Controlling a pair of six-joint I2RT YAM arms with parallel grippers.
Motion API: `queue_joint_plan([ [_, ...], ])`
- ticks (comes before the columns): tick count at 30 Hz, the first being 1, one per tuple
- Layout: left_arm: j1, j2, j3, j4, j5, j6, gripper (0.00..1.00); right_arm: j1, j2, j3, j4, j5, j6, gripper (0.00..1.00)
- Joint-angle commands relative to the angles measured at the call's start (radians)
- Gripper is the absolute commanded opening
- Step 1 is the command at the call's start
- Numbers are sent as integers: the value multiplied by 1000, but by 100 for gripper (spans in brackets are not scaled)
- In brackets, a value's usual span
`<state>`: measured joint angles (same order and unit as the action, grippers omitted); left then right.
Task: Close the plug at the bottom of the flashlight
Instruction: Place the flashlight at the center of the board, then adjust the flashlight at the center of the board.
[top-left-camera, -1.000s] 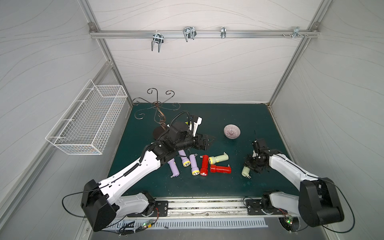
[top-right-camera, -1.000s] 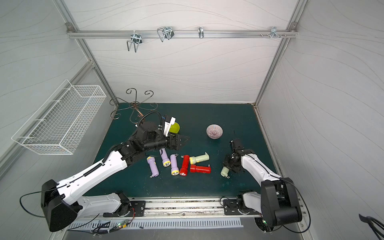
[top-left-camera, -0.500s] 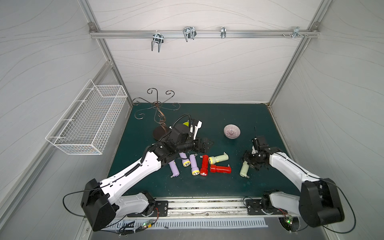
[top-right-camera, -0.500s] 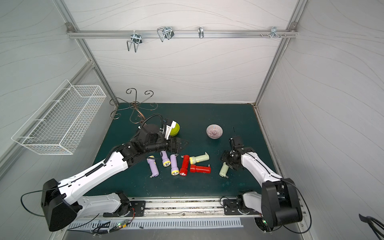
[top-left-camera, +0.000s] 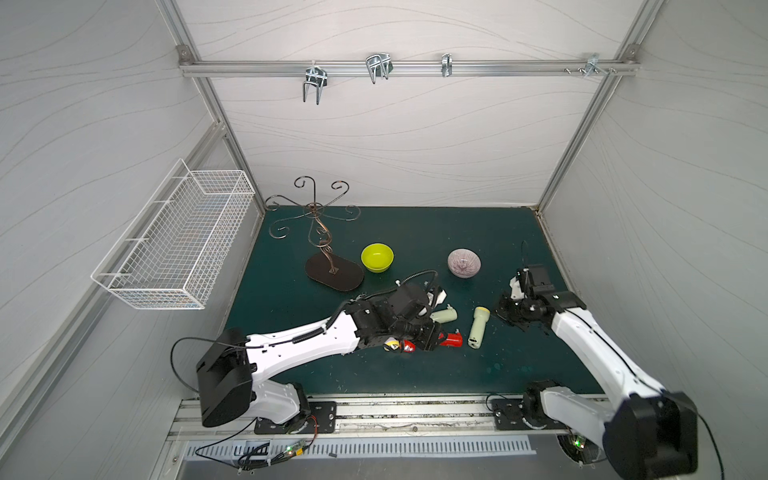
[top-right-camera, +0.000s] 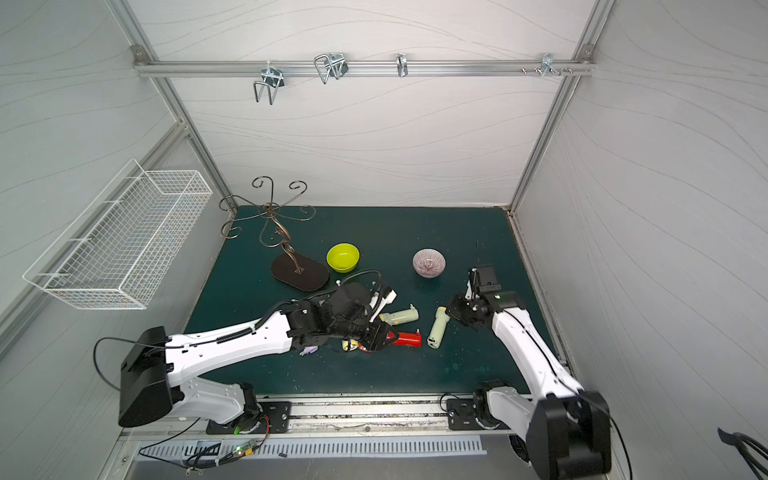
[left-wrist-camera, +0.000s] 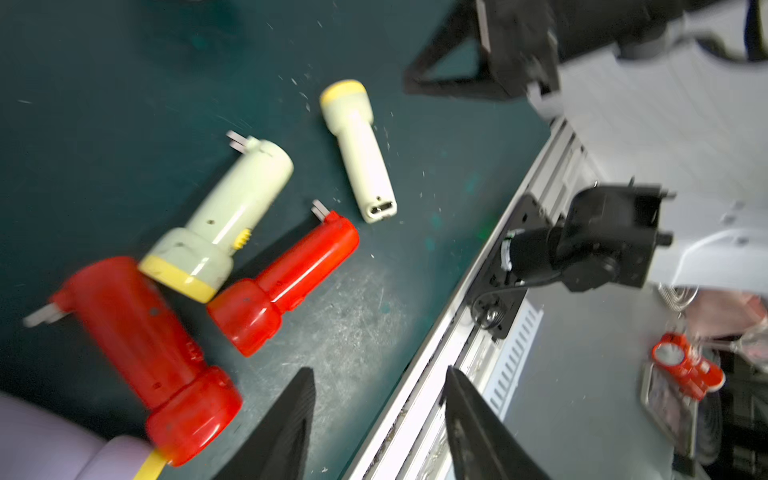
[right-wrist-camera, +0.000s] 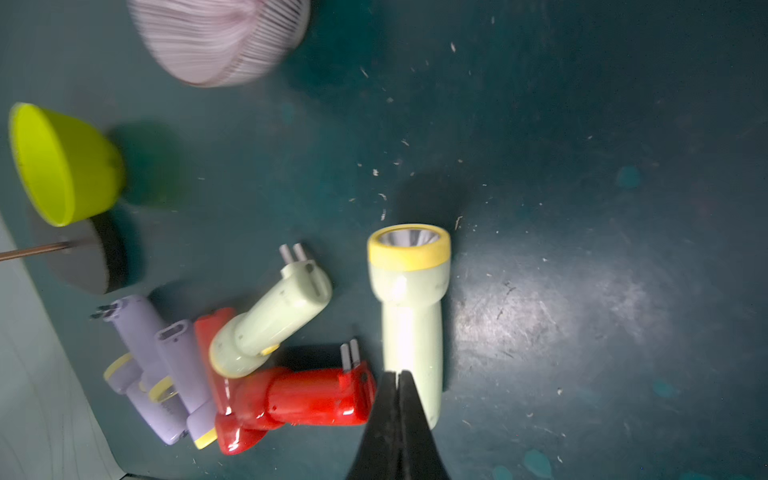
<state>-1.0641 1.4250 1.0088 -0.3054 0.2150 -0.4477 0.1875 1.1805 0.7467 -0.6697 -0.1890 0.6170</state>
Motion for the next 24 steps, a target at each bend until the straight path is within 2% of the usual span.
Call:
queue_joint_plan([
  [1, -19, 53, 76, 50, 40, -16, 52, -4, 107, 49, 93, -46, -34, 0],
  [9, -81, 176, 171, 68, 82, -32, 52, 2, 270, 175, 158, -59, -61, 0],
  [14, -101, 269, 239, 45, 99, -29, 44, 74, 406, 229, 172, -61, -114, 0],
  [17, -106, 305, 258, 43, 113, -36, 44, 90, 463, 223, 205, -73, -114, 0],
  [19, -108, 329, 266, 46, 120, -37, 40, 89, 490, 218, 224, -93, -120, 0],
  [24, -108, 383, 283, 43, 126, -43, 39, 86, 525, 207, 233, -61, -141, 0],
])
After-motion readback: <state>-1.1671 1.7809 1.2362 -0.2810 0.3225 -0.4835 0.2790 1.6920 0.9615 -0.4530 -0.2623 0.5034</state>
